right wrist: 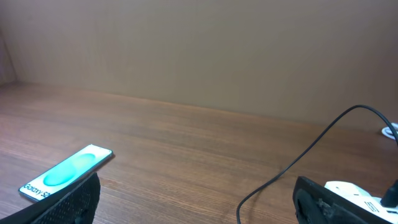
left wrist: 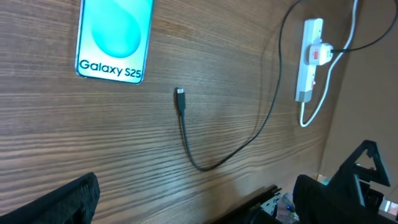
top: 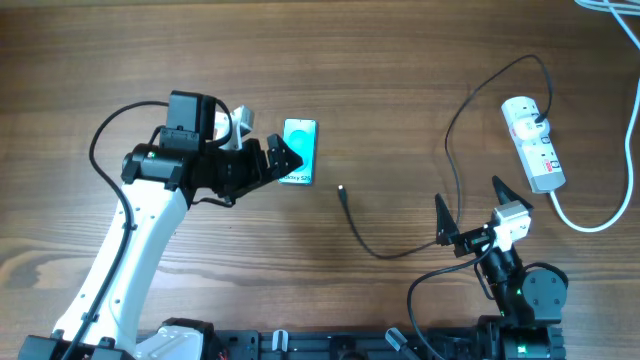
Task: Plug charger to phone and switch on socket
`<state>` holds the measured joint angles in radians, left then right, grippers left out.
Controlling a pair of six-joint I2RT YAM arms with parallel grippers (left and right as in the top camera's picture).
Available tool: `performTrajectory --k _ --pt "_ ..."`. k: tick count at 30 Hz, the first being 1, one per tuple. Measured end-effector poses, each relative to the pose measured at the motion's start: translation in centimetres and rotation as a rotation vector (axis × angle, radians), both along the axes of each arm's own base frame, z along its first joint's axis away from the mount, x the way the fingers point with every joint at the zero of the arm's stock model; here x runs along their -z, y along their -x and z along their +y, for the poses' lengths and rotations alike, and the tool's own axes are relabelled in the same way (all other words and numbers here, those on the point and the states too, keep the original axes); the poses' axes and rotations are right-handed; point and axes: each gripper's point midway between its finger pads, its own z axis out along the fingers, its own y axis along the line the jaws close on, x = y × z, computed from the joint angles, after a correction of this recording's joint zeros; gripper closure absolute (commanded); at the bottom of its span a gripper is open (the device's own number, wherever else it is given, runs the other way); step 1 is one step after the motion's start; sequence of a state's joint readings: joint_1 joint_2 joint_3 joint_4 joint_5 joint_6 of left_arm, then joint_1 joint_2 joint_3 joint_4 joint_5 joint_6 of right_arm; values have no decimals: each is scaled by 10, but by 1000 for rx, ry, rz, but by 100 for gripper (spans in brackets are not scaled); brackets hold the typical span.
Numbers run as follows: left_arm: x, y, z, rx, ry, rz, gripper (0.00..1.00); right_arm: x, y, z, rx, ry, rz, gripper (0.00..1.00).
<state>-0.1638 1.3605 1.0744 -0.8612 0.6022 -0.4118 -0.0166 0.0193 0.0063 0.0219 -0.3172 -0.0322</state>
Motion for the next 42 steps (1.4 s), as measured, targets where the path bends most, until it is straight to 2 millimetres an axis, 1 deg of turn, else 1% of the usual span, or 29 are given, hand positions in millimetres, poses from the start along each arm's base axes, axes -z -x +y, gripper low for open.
performTrajectory --k 10,14,15,16,17,22,26,29,33,35,38,39,40,42 --pt "2 2 2 -4 -12 10 0 0 0 0 0 0 0 0" --pt "5 1 6 -16 -39 9 0 0 0 0 0 0 0 0" --pt "6 0 8 -22 -52 7 10 0 0 0 0 0 0 0" --pt "7 -1 9 -26 -60 6 46 0 0 0 0 0 0 0" --pt "8 -1 11 -32 -70 7 96 0 0 0 0 0 0 0" --pt "14 -4 22 -69 -138 5 96 0 0 0 0 0 0 0" --pt "21 -10 40 -163 -229 16 96 0 0 0 0 0 0 0" --pt "26 -15 45 -198 -289 10 96 0 0 0 0 0 0 0" --pt "44 -19 34 -180 -361 18 95 0 0 0 0 0 0 0" --pt "60 -21 24 -168 -403 36 92 0 0 0 0 0 0 0" --pt "85 -18 7 -124 -451 76 90 0 0 0 0 0 0 0" --pt "91 -18 3 -124 -457 87 83 0 0 0 0 0 0 0" --pt "100 -14 -2 -110 -476 107 81 0 0 0 0 0 0 0" --pt "108 -11 -6 -122 -492 132 78 0 0 0 0 0 0 0"
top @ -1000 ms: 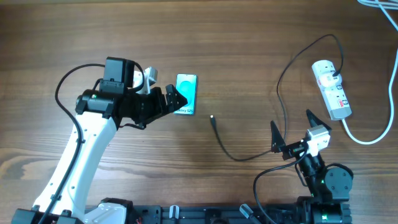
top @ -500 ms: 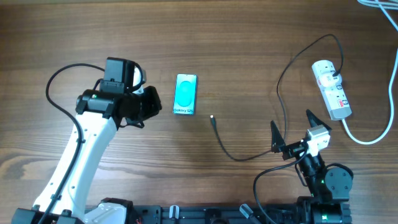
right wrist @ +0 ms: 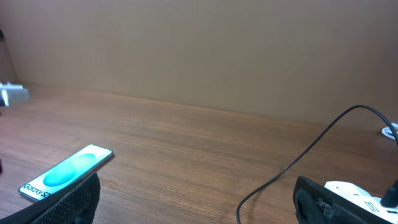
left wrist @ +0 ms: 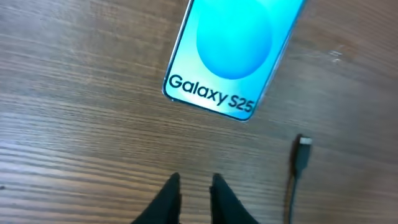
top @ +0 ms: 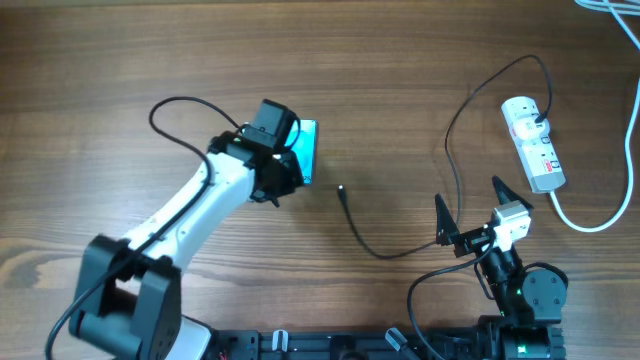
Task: Plug charger to phone and switch on socket
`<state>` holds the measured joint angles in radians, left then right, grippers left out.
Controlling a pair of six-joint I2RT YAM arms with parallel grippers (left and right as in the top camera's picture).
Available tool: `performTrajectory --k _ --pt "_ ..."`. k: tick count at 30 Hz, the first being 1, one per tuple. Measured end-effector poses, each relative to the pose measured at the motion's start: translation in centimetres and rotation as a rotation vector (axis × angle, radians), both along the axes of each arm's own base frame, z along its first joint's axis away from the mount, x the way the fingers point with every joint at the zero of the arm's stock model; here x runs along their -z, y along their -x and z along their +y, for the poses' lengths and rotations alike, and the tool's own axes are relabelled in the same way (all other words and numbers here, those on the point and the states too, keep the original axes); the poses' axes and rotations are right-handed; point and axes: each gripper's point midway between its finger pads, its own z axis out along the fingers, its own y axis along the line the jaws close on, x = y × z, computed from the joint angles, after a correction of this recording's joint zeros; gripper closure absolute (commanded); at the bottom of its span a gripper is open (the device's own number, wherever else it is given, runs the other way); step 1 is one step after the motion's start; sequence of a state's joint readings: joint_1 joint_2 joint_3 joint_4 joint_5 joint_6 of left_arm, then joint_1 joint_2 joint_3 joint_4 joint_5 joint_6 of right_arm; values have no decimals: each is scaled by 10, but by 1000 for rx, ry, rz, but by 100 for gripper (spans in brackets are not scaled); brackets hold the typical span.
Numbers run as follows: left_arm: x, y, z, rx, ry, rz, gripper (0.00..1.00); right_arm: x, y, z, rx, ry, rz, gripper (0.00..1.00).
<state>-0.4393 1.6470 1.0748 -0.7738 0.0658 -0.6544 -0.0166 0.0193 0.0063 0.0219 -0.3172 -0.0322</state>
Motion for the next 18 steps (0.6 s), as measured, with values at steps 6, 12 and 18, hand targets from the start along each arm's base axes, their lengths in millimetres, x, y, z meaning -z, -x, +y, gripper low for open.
performTrajectory --k 6,12,18 --pt "25 -1 -10 -31 -23 32 9 0 0 0 0 0 0 0" --pt "23 -17 -4 -61 -61 -39 0 0 0 0 0 0 0 0" --pt "12 -40 3 -39 -70 -111 0 0 0 0 0 0 0 0"
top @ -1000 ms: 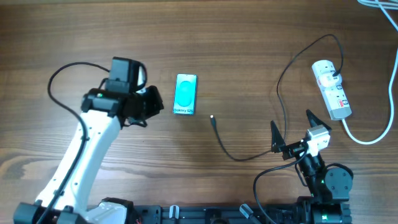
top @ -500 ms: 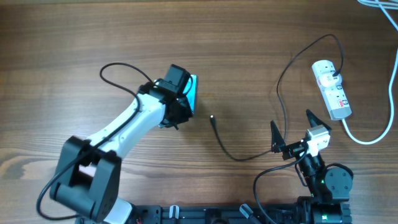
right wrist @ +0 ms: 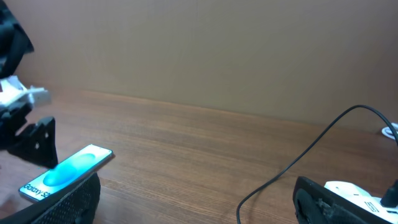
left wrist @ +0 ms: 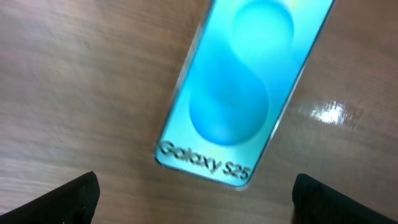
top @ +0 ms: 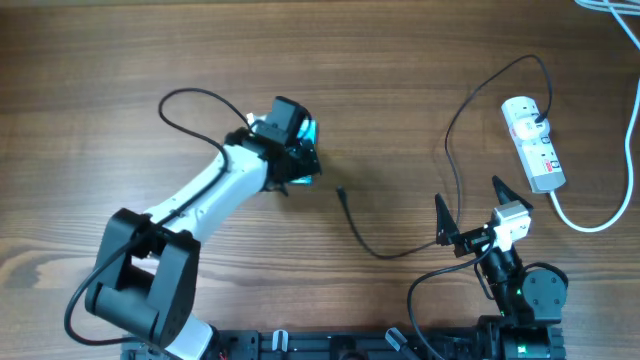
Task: Plug charger to phone and switch on socket
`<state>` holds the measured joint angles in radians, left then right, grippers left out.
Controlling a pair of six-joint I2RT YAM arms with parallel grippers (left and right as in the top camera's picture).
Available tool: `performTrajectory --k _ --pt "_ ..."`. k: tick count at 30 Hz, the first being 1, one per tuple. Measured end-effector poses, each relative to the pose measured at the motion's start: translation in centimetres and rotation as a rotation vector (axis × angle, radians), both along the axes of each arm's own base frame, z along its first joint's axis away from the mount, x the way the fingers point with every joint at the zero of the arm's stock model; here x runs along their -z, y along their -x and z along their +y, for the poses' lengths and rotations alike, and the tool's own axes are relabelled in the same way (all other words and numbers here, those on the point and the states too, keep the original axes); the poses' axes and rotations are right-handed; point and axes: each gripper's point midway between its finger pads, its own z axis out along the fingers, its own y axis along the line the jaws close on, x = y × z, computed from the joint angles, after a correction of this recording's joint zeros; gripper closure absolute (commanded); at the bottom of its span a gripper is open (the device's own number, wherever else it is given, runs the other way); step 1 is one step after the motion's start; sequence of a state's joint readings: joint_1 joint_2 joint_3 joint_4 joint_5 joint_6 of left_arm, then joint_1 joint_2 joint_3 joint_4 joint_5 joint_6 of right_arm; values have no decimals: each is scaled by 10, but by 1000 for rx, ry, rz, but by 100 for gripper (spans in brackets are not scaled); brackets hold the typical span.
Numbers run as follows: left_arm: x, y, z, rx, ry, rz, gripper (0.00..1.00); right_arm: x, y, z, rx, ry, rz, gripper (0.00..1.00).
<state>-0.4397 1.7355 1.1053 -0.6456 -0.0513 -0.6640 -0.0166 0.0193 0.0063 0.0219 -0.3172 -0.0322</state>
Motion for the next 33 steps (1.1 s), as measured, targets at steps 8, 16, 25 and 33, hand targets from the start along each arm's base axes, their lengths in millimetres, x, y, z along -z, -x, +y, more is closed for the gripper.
performTrajectory --k 8,16,25,33 --pt "-98 -83 62 -78 66 -160 0 0 0 0 0 0 0 0" --pt "-62 -98 44 19 39 -134 0 0 0 0 0 0 0 0" --pt "23 -91 -9 146 -10 -15 0 0 0 0 0 0 0 0" --pt "39 -75 -23 202 -56 37 0 0 0 0 0 0 0 0"
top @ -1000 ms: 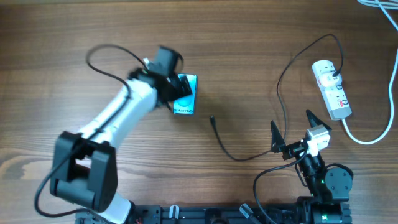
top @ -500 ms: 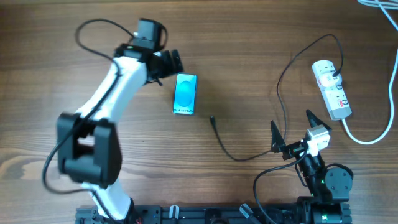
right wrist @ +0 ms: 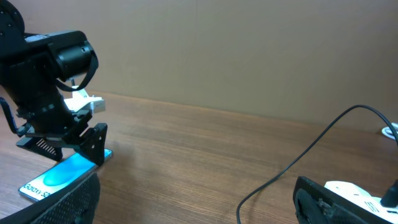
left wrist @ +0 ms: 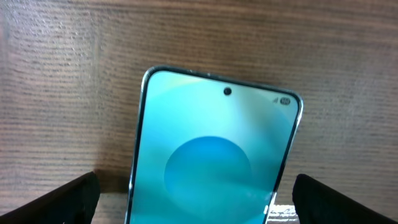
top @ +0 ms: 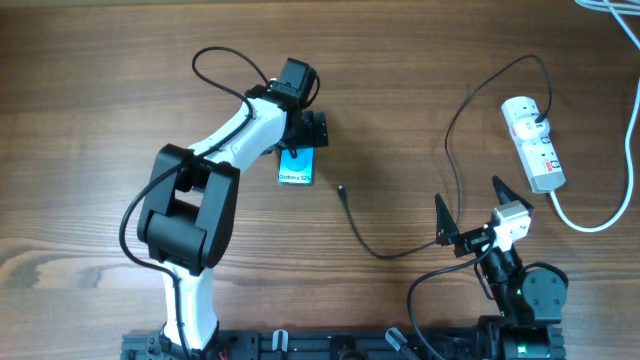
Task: Plug charger to phone and switch on socket
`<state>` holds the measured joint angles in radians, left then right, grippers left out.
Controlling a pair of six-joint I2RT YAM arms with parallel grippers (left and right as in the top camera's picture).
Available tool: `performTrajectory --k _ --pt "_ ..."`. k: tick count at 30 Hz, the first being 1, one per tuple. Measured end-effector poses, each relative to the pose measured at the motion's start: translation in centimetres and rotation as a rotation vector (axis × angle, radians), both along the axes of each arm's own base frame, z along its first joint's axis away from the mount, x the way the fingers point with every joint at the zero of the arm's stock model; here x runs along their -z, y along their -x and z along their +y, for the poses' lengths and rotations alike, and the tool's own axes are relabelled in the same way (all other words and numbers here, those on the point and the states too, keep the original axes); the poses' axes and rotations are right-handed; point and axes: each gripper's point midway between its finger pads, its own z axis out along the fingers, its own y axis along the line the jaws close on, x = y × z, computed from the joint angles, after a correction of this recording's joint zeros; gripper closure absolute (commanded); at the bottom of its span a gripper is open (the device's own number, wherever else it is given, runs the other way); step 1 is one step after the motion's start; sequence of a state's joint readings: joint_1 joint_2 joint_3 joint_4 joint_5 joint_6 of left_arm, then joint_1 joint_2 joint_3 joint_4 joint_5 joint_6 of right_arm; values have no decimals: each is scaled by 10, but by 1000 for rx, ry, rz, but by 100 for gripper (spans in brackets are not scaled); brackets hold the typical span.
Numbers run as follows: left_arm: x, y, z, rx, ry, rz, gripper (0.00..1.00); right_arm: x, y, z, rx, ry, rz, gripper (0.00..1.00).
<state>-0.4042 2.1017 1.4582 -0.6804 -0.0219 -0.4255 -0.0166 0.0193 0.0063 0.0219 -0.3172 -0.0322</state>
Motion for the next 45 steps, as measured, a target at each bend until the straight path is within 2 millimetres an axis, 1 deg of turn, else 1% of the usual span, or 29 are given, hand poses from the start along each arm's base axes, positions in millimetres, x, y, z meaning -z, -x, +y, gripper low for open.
performTrajectory --k 4,9,13,17,23,27,29,30,32,33,41,42,45 --pt "2 7 3 4 -20 27 0 0 0 0 0 0 0 0" --pt "3 8 3 5 -26 24 0 0 0 0 0 0 0 0" --pt "3 6 3 5 -28 5 0 0 0 0 0 0 0 0" --pt "2 -2 2 -11 -20 -30 1 0 0 0 0 0 0 0" --pt "2 -3 3 -38 -20 -36 9 0 0 0 0 0 0 0" --pt "2 -3 4 -40 -23 -35 13 0 0 0 0 0 0 0" --pt "2 -3 4 -45 -25 -36 13 0 0 0 0 0 0 0" --pt "2 -3 4 -47 -25 -36 12 0 0 0 0 0 0 0" --pt "2 -3 5 -47 -27 -36 8 0 0 0 0 0 0 0" --pt "2 -3 4 -49 -26 -36 0 0 0 0 0 0 0 0" --pt "3 -1 3 -50 -26 -34 0 0 0 0 0 0 0 0" --pt "2 -2 3 -50 -26 -34 2 0 0 0 0 0 0 0" --pt "3 0 3 -49 -30 -29 18 0 0 0 0 0 0 0"
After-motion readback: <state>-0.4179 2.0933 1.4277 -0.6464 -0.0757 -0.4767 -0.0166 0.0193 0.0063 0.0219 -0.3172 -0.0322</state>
